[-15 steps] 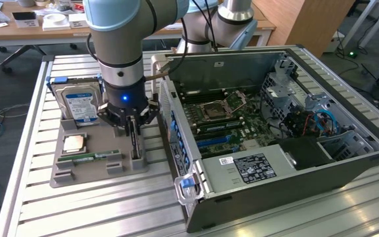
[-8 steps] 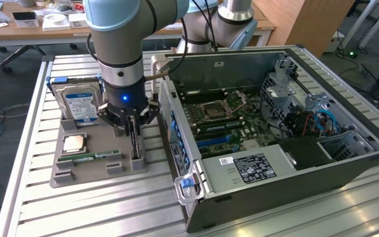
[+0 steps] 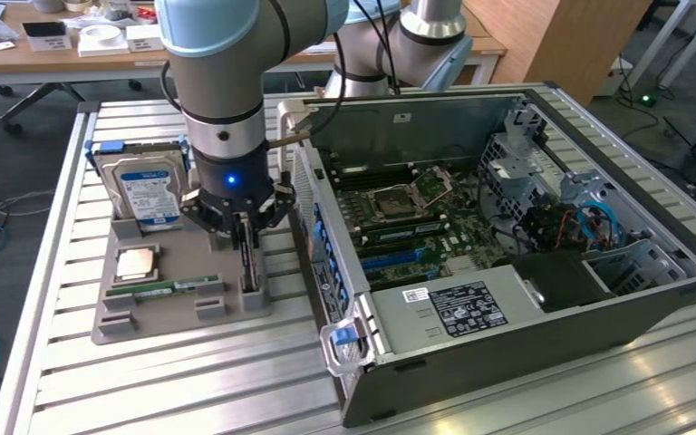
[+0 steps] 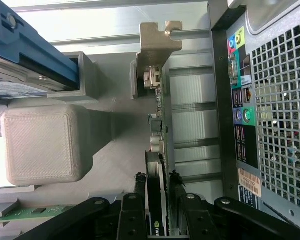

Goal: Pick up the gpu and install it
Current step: 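Pick up the gpu and move the gpu toward the slot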

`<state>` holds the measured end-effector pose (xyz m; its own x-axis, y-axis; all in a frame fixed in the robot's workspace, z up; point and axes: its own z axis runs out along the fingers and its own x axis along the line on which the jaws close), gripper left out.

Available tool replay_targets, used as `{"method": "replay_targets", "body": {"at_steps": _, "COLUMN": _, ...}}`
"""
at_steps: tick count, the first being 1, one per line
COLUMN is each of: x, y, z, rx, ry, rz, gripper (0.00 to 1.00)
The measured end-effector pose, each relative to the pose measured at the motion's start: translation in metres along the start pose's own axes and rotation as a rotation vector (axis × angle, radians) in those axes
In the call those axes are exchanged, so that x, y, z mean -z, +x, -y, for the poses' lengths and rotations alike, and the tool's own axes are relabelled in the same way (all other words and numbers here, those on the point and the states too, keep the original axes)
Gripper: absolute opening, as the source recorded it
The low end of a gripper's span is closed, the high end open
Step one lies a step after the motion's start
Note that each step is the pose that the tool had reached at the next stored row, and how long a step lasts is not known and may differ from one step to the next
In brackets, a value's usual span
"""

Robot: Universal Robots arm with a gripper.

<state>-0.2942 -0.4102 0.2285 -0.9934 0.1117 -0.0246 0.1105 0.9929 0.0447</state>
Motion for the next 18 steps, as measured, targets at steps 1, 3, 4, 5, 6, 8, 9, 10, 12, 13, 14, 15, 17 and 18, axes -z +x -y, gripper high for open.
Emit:
{"method": "replay_targets", "body": {"at_steps": 1, "x": 0.0000, "y": 0.0000, "z": 0.0000, "rx": 0.000, "ry": 0.0000, "rz": 0.0000, "gripper": 0.33}}
{"method": "replay_targets", "body": {"at_steps": 3, "x": 0.0000, "y": 0.0000, "z": 0.0000, "rx": 0.000, "ry": 0.0000, "rz": 0.0000, "gripper": 0.33}}
{"method": "replay_targets", "body": {"at_steps": 4, "x": 0.0000, "y": 0.0000, "z": 0.0000, "rx": 0.000, "ry": -0.0001, "rz": 0.0001, "gripper": 0.33}}
{"method": "replay_targets", "body": {"at_steps": 5, "x": 0.0000, "y": 0.0000, "z": 0.0000, "rx": 0.000, "ry": 0.0000, "rz": 0.0000, "gripper": 0.33}}
{"method": "replay_targets", "body": {"at_steps": 6, "x": 0.0000, "y": 0.0000, "z": 0.0000, "rx": 0.000, "ry": 0.0000, "rz": 0.0000, "gripper": 0.33}}
{"method": "replay_targets", "body": {"at_steps": 8, "x": 0.0000, "y": 0.0000, "z": 0.0000, "rx": 0.000, "ry": 0.0000, "rz": 0.0000, "gripper": 0.33}}
{"method": "replay_targets", "body": {"at_steps": 9, "x": 0.0000, "y": 0.0000, "z": 0.0000, "rx": 0.000, "ry": 0.0000, "rz": 0.0000, "gripper": 0.33}}
{"method": "replay_targets", "body": {"at_steps": 10, "x": 0.0000, "y": 0.0000, "z": 0.0000, "rx": 0.000, "ry": -0.0001, "rz": 0.0000, "gripper": 0.33}}
{"method": "replay_targets", "body": {"at_steps": 12, "x": 0.0000, "y": 0.0000, "z": 0.0000, "rx": 0.000, "ry": 0.0000, "rz": 0.0000, "gripper": 0.33}}
{"method": "replay_targets", "body": {"at_steps": 13, "x": 0.0000, "y": 0.0000, "z": 0.0000, "rx": 0.000, "ry": 0.0000, "rz": -0.0001, "gripper": 0.32}}
{"method": "replay_targets", "body": {"at_steps": 14, "x": 0.0000, "y": 0.0000, "z": 0.0000, "rx": 0.000, "ry": 0.0000, "rz": 0.0000, "gripper": 0.26}}
{"method": "replay_targets", "body": {"at_steps": 15, "x": 0.0000, "y": 0.0000, "z": 0.0000, "rx": 0.000, "ry": 0.0000, "rz": 0.0000, "gripper": 0.26}}
{"method": "replay_targets", "body": {"at_steps": 17, "x": 0.0000, "y": 0.0000, "z": 0.0000, "rx": 0.000, "ry": 0.0000, "rz": 0.0000, "gripper": 0.26}}
{"method": "replay_targets", "body": {"at_steps": 18, "x": 0.0000, "y": 0.0000, "z": 0.0000, "rx": 0.000, "ry": 0.0000, "rz": 0.0000, "gripper": 0.26}}
